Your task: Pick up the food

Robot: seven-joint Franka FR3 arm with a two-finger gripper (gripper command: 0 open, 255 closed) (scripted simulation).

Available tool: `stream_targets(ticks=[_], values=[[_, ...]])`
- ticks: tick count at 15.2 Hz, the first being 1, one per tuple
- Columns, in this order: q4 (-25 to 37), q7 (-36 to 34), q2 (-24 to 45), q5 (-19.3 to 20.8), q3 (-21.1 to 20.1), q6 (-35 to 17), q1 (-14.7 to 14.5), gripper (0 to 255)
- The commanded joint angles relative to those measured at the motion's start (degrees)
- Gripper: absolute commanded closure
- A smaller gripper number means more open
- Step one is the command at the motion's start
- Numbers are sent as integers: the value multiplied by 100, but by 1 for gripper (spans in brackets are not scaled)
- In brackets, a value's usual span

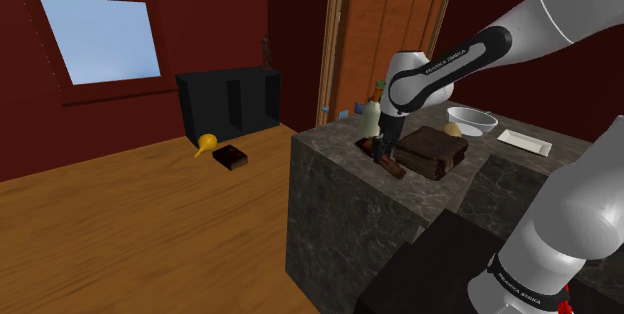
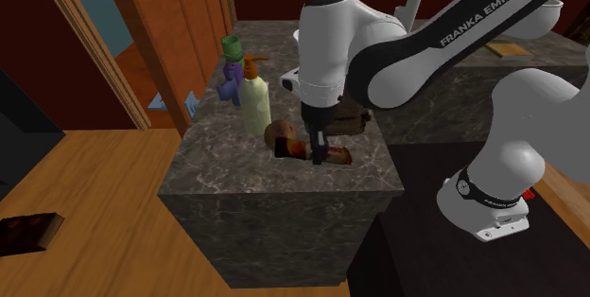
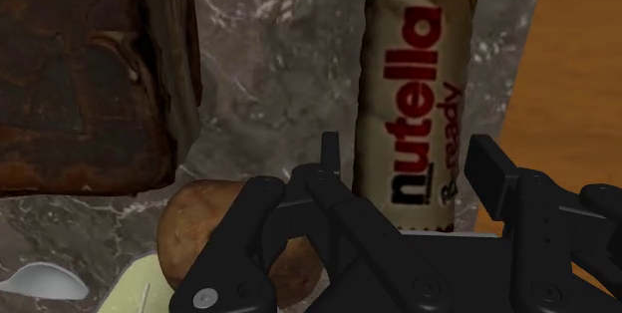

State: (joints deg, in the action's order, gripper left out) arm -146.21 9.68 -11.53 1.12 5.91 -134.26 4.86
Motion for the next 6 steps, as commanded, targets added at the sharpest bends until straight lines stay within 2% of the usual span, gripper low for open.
stream_targets(ticks=[1,6], values=[[65,-22,-118,9,-13,183,-3,255],[177,-35,-282,22,-22,459,1,255]])
